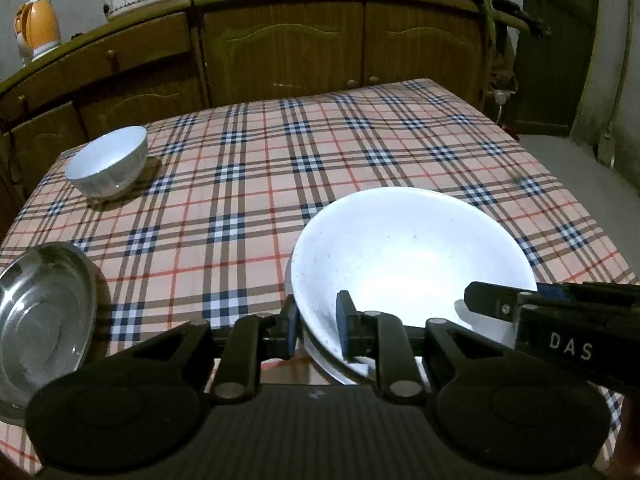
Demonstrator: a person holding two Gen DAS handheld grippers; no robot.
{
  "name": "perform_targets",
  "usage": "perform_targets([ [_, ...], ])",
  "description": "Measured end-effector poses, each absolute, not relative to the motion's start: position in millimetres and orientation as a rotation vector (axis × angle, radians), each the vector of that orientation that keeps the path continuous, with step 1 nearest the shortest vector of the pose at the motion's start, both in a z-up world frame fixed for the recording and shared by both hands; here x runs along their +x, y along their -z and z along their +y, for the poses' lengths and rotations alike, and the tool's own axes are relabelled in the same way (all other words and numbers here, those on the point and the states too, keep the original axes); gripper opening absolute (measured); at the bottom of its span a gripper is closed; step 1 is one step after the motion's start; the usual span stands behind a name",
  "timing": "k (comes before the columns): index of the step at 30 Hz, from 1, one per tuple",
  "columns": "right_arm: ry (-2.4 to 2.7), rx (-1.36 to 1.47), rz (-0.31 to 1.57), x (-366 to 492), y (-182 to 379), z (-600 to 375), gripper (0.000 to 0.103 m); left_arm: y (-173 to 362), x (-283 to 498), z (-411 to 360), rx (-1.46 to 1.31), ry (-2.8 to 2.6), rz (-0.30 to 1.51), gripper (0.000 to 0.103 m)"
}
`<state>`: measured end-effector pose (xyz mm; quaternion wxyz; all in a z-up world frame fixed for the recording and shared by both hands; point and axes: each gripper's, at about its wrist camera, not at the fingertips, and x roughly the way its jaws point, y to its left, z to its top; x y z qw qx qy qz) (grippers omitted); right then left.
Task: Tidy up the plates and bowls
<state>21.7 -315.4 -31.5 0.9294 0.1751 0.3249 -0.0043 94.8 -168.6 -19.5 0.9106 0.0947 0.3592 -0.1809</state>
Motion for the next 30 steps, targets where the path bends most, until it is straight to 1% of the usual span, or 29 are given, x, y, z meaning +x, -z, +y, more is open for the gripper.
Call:
perform_targets([
  [13, 0.016, 0.361, 0.659, 21.4, 33.5, -316.6, 0.033, 26.4, 92.4, -175.0, 0.235, 0.352, 0.699, 0.023],
  [15, 0.018, 0.371, 0.650, 19.8, 32.8, -318.2, 0.043, 27.4, 91.9, -175.4, 0.242, 0.346, 0.692, 0.022],
  [17, 0.014, 0.384, 0.637, 17.7, 31.0, -319.8, 0.048, 28.3, 91.1, -175.8, 0.251, 0.345, 0.686, 0.021],
  [23, 0.017, 0.378, 0.639, 17.4, 28.3, -320.7, 0.049, 26.9, 93.2, -172.4, 0.227, 0.348, 0.695, 0.022],
  [25, 0.023, 0.363, 0.637, 16.0, 26.3, -319.7, 0.055, 25.1, 94.7, -169.3, 0.204, 0.342, 0.707, 0.023],
  [26, 0.040, 0.344, 0.629, 14.0, 24.4, -319.2, 0.068, 23.9, 95.1, -167.3, 0.189, 0.339, 0.709, 0.025],
  [27, 0.064, 0.317, 0.619, 12.2, 21.9, -318.3, 0.070, 22.2, 95.5, -165.3, 0.176, 0.339, 0.709, 0.028],
  [29, 0.081, 0.298, 0.601, 9.7, 17.3, -320.4, 0.070, 18.8, 96.0, -163.3, 0.161, 0.336, 0.708, 0.026],
  [30, 0.077, 0.312, 0.598, 9.2, 16.2, -323.2, 0.070, 17.4, 96.4, -162.6, 0.155, 0.333, 0.708, 0.027],
])
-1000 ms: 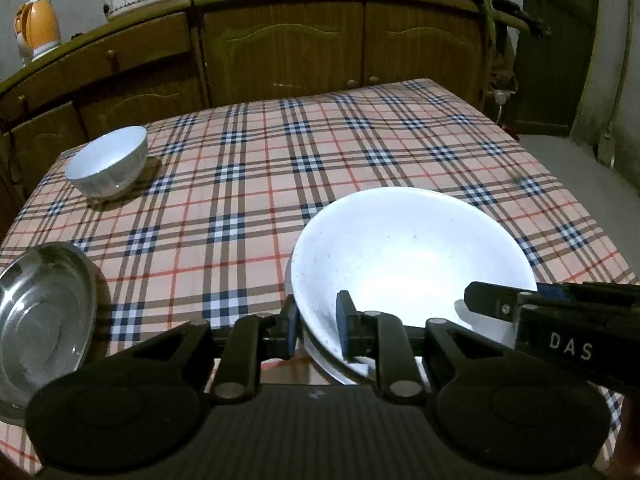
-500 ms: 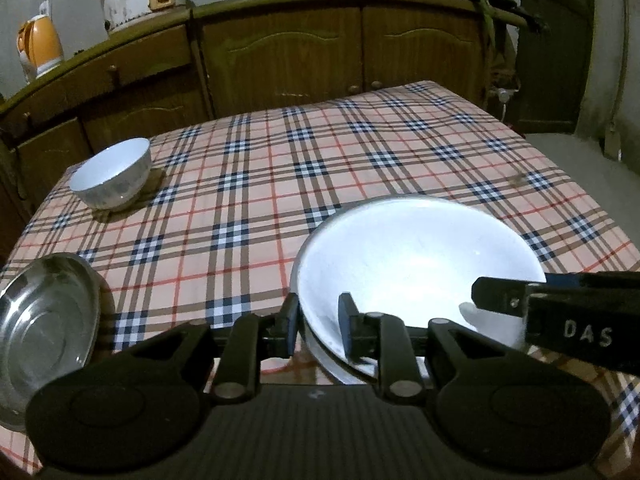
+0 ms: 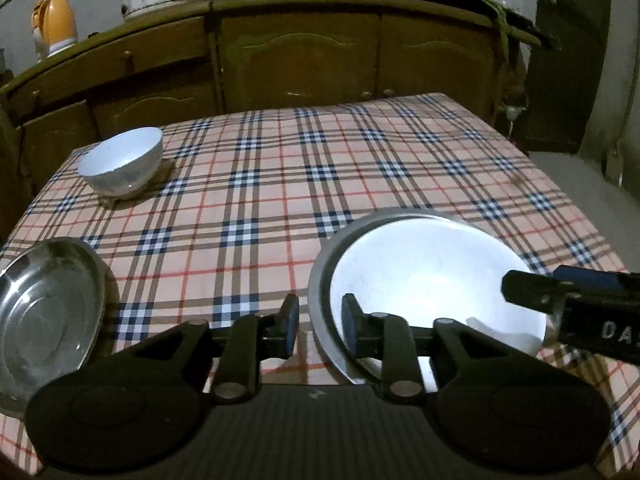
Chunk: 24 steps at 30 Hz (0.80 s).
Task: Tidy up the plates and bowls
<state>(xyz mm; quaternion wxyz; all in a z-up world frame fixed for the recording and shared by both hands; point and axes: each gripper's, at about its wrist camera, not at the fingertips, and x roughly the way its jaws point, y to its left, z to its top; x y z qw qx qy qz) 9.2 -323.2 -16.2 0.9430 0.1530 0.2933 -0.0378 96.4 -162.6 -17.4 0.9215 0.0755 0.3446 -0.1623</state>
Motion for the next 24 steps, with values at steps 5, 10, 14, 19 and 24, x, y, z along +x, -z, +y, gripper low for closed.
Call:
perform_targets([
  [5, 0.106, 0.329, 0.587, 6.2, 13.6, -331.3, 0.070, 10.5, 96.9, -155.9, 0.127, 0.320, 0.700, 0.035],
  [10, 0.157, 0.324, 0.586, -1.6, 14.7, -335.5, 0.070, 6.1, 97.6, -147.2, 0.106, 0.310, 0.696, 0.040],
  [14, 0.194, 0.297, 0.589, -9.4, 17.0, -335.6, 0.070, 4.6, 97.9, -143.0, 0.092, 0.309, 0.695, 0.040],
  [19, 0.179, 0.290, 0.668, 0.4, 32.6, -334.2, 0.070, 4.0, 98.5, -141.3, 0.085, 0.310, 0.696, 0.041],
  [24, 0.181, 0.265, 0.656, 1.8, 29.8, -327.2, 0.070, 1.4, 98.5, -136.4, 0.076, 0.300, 0.691, 0.047],
])
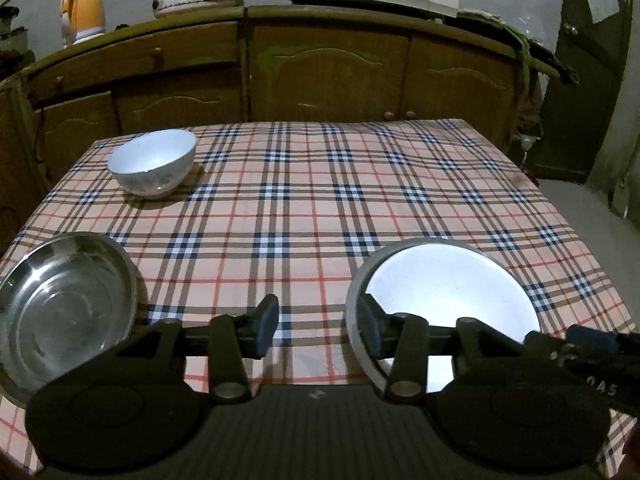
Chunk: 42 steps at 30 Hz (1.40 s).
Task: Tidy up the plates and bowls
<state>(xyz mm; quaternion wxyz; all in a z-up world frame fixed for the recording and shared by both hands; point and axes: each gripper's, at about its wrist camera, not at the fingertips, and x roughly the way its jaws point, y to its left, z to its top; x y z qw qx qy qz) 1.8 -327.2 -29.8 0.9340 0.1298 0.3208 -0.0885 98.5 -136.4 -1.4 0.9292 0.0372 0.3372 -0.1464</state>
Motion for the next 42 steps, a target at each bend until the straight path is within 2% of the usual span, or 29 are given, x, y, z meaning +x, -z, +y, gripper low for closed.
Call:
perform_targets([
  [6, 0.167, 0.276, 0.595, 2.3, 10.7, -326.9, 0.072, -5.1, 102.6, -128.2, 0.050, 0.284, 0.687, 0.049],
  [7, 0.158, 0.274, 0.587, 3.6, 7.2, -324.6, 0.073, -6.5, 103.4, -126.7, 0.048, 0.283, 0.686, 0.052],
  [9, 0.136, 0.261, 0.566, 6.1, -0.2, -317.8, 0.082, -10.4, 104.0, -123.5, 0.043, 0.275, 0.680, 0.056],
  [24, 0.093, 0.183, 0.478, 41.1, -38.7, -257.3, 0.091, -35.0, 116.2, -83.7, 0.011, 0.168, 0.640, 0.083],
  [42, -0.076, 0.199, 0.519, 120.7, -55.4, -202.2, 0.092, -46.8, 175.0, 0.2, -0.083, 0.031, 0.643, 0.084],
])
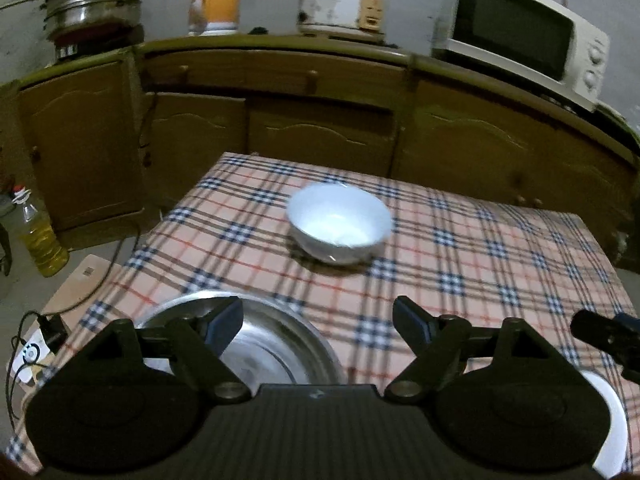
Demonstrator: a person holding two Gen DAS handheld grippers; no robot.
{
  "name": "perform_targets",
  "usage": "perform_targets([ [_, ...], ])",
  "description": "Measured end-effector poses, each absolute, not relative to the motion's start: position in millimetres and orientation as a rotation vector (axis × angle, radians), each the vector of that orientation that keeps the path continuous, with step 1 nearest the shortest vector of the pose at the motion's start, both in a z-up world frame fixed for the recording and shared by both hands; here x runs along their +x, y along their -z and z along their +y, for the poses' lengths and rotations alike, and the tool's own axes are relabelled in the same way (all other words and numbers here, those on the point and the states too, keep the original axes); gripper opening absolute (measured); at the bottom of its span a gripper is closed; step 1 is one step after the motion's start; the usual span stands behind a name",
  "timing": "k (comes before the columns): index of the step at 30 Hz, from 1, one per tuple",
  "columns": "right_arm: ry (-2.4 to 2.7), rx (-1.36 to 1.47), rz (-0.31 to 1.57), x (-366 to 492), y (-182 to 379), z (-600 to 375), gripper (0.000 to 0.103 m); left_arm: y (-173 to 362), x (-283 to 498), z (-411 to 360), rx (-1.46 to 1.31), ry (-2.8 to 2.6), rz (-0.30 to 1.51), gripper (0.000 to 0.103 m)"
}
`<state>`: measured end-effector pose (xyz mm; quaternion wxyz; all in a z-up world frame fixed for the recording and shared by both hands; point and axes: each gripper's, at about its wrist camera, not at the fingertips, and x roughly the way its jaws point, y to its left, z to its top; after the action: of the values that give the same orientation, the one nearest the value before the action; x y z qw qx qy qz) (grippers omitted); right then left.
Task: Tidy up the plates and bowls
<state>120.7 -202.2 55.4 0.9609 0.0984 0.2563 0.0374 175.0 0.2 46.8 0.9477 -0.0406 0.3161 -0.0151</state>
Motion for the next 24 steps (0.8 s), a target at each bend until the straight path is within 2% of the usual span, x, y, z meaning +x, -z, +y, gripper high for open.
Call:
perform_targets([
  [12, -0.138, 0.142, 0.586, 251.1, -44.1, -154.0, 0.092, -31.7, 304.9, 32.2, -0.027, -0.042, 0.706, 0.083],
  [20, -0.162, 0.159, 0.686, 329.6, -3.7, -122.3, 0.091, 1.3, 361.3, 24.4, -0.041, 0.020, 0.787, 0.065],
  [22, -0.167, 0.166, 0.711, 344.5, 6.8, -116.6, 0.088, 9.5, 369.8, 19.7, -0.015, 0.028, 0.810, 0.048],
  [23, -0.172, 0.169, 0.729, 350.5, 11.8, -114.8, 0.079, 14.0, 373.7, 18.0, -0.014, 0.043, 0.820, 0.045],
  [24, -0.180, 0.170, 0.744, 356.1, 16.3, -112.7, 0.065, 16.5, 375.9, 17.7, -0.030, 0.062, 0.820, 0.038],
])
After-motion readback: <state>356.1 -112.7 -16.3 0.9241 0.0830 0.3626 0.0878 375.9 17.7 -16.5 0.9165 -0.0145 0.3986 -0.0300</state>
